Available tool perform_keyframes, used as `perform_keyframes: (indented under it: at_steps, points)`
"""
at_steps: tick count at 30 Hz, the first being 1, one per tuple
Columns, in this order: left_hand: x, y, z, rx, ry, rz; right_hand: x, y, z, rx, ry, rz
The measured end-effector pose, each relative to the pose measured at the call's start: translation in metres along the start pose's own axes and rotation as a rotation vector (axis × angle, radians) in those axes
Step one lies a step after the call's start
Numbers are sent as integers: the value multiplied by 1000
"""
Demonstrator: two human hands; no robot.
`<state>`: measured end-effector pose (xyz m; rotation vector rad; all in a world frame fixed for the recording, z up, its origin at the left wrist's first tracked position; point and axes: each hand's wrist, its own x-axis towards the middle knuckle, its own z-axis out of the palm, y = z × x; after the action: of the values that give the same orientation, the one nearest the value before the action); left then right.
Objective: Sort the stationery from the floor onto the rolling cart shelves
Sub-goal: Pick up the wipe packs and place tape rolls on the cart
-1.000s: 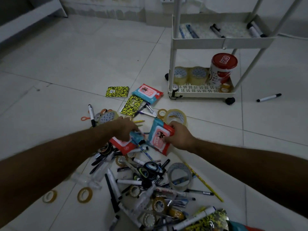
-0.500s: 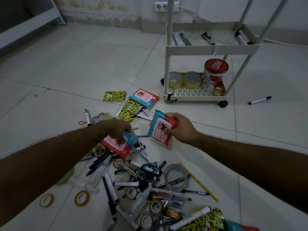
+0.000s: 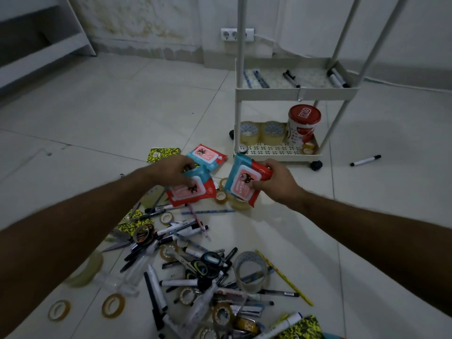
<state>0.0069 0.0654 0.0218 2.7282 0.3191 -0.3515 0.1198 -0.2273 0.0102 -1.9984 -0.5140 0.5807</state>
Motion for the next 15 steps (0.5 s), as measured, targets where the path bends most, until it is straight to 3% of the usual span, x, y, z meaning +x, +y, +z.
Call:
perform_keyframes:
  at_steps: [7,15]
  points:
    - [4,34,-23,-429,132,-38,-3,-26,-38,100,68,-38]
    - [-38,117,-144,-972,161,-66,-30,-161,-128,253,227,-48]
